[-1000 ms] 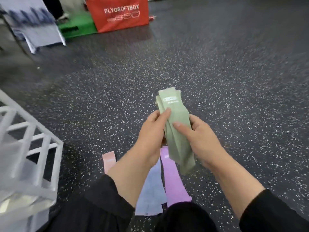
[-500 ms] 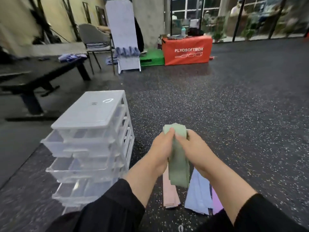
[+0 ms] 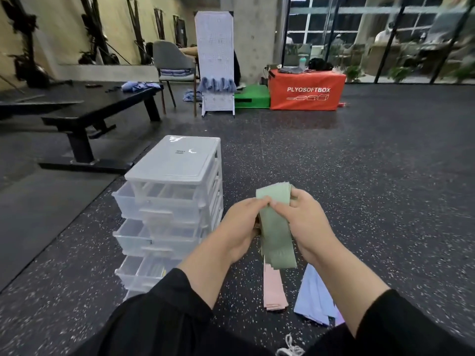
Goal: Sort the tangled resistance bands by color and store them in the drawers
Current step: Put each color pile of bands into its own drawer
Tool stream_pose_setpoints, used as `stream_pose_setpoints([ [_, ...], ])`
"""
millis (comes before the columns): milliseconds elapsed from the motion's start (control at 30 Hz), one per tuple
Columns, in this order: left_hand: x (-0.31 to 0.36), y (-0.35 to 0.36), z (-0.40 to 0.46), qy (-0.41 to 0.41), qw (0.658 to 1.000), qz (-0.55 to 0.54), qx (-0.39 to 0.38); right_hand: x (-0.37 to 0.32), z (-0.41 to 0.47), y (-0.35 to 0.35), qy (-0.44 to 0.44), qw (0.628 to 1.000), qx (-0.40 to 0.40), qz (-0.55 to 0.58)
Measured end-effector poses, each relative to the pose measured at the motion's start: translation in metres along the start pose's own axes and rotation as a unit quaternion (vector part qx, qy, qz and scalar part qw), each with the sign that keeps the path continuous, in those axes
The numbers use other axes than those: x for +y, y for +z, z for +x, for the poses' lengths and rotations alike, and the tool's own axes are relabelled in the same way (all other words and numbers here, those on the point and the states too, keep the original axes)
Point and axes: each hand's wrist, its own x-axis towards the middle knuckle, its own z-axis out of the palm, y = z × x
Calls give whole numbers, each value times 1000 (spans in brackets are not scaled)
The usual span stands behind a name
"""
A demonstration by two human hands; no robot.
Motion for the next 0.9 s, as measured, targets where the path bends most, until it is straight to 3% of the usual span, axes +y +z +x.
stream_pose_setpoints([
  [233,9,-4,-14,19,999,25,6,-2,-12,-1,17,999,7,28],
  [367,15,-7,-21,37,997,69,0,1,-18,-11,-71,979,97,-163],
  [433,20,-8,-24,47,995,88,-23,-2,-20,-20,-108,964,61,-234],
  [500,25,-9,-26,54,992,108,-47,-5,-20,-27,-114,957,-34,-265],
  [600,27,-6,-29,62,991,104,-60,-4,-18,-31,-100,957,-100,-252],
  [733,25,-2,-30,51,997,49,-40,12,-20,-20,-100,979,-80,-156],
  [900,23,3,-30,81,989,86,85,24,-18,-9,-106,985,-29,-131],
])
